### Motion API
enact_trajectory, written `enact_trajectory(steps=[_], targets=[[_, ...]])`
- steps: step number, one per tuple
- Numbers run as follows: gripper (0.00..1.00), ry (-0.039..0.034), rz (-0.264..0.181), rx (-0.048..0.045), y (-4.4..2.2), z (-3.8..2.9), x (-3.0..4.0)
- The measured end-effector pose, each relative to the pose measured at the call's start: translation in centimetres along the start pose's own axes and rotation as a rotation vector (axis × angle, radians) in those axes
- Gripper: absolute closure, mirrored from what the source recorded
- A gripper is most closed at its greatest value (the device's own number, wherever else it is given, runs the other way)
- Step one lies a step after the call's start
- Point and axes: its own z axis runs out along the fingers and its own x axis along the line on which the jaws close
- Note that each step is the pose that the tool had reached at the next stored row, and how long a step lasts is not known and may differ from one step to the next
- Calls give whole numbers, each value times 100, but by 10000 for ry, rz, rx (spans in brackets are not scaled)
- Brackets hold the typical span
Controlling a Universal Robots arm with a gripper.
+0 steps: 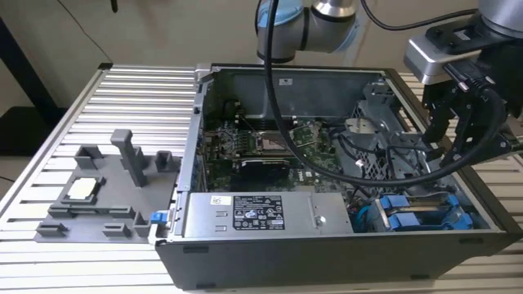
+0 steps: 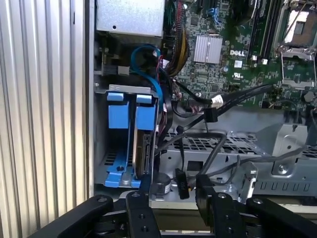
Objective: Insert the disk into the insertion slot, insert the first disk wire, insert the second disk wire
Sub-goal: 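Insert the first disk wire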
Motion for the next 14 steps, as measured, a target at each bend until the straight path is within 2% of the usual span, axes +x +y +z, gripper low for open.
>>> enact_trajectory(steps=[6,14], targets=[[51,-22,-256,250,16,45,-22],[51,-22,-266,268,50,71,-22]])
